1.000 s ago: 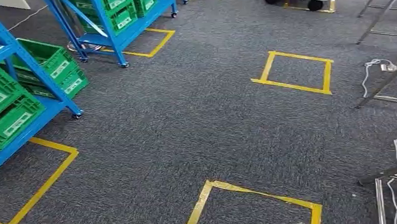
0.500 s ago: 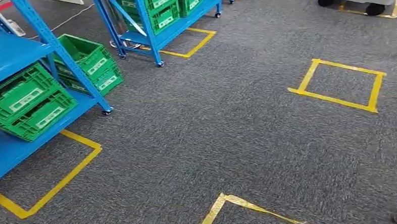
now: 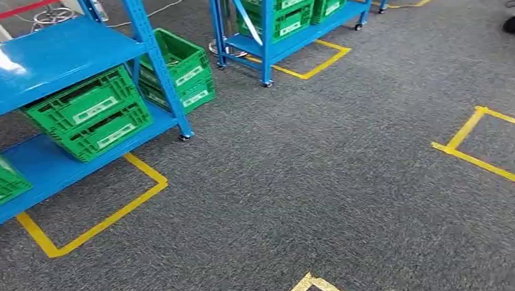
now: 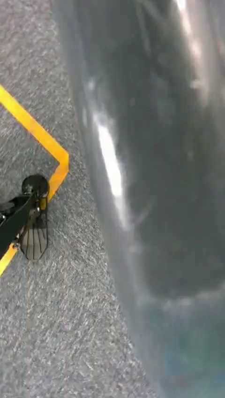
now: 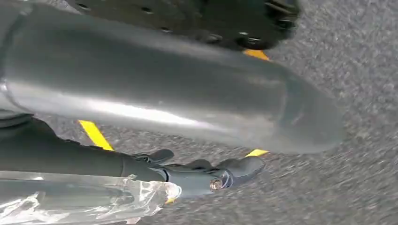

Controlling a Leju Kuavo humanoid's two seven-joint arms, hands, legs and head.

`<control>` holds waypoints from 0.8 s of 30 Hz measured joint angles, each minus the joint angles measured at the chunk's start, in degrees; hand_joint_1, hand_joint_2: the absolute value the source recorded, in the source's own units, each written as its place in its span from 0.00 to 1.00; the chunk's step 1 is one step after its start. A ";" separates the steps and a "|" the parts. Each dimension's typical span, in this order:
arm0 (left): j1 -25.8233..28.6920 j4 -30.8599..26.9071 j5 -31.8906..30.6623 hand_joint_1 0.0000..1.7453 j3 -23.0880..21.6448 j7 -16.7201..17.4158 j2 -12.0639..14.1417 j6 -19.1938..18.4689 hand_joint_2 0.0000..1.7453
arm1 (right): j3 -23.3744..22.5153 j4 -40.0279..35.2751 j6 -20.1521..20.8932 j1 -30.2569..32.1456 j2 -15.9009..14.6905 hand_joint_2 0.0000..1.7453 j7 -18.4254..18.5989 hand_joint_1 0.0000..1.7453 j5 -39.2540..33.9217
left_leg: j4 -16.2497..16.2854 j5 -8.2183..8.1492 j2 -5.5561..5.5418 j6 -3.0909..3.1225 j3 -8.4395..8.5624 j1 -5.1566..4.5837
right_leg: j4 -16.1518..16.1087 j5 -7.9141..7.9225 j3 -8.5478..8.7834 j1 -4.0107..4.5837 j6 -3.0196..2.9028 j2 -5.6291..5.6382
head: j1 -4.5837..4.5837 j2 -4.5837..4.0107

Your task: Take the parts from the cabinet and place them on the table.

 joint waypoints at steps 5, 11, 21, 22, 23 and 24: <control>-0.04 0.02 0.07 0.00 0.00 0.24 0.07 0.66 0.00 | 0.70 -0.44 -0.37 -0.14 -0.24 0.00 0.68 0.00 -0.15 | 0.15 -1.28 -3.93 -1.46 1.34 0.30 | -14.59 9.27 4.62 -0.51 -0.41 5.29 | -0.04 0.00; -0.06 0.02 0.13 0.00 0.00 0.30 0.22 0.83 0.00 | 1.36 -1.29 -0.39 0.02 -0.46 0.00 0.63 0.00 -0.02 | 6.78 -5.60 2.19 -3.43 -2.34 -0.09 | -16.24 9.66 5.77 -0.68 -2.25 0.88 | -1.07 0.00; -0.16 0.37 -1.42 0.00 0.00 -0.07 0.07 2.80 0.00 | 2.42 -1.81 -1.29 0.34 -0.98 0.00 1.66 0.00 -1.20 | -0.99 0.14 7.93 -2.76 0.54 -0.03 | -16.46 7.44 7.39 0.18 -1.18 -6.22 | -1.03 0.00; 0.00 0.39 -1.64 0.00 0.00 -0.09 0.07 3.00 0.00 | 2.58 -1.90 -1.44 0.33 -1.01 0.00 1.62 0.00 -1.51 | -0.99 0.00 7.13 -2.52 0.49 -0.13 | -16.72 7.33 7.87 0.13 -0.97 -6.97 | -1.05 0.00; 0.18 0.46 -1.71 0.00 0.02 -0.11 0.04 3.26 0.00 | 2.62 -2.10 -1.66 0.36 -1.01 0.00 1.49 0.00 -1.75 | -1.23 0.10 6.39 -2.23 0.53 -0.08 | -16.81 7.17 8.77 0.12 -0.68 -7.68 | -1.05 0.00; 0.28 0.59 -1.71 0.00 0.02 -0.11 -0.04 3.67 0.00 | 2.73 -2.49 -1.95 0.40 -1.12 0.00 1.38 0.00 -2.03 | -1.55 0.39 5.75 -1.76 0.84 0.53 | -16.25 6.62 8.40 -0.25 -0.17 -6.12 | -1.09 0.00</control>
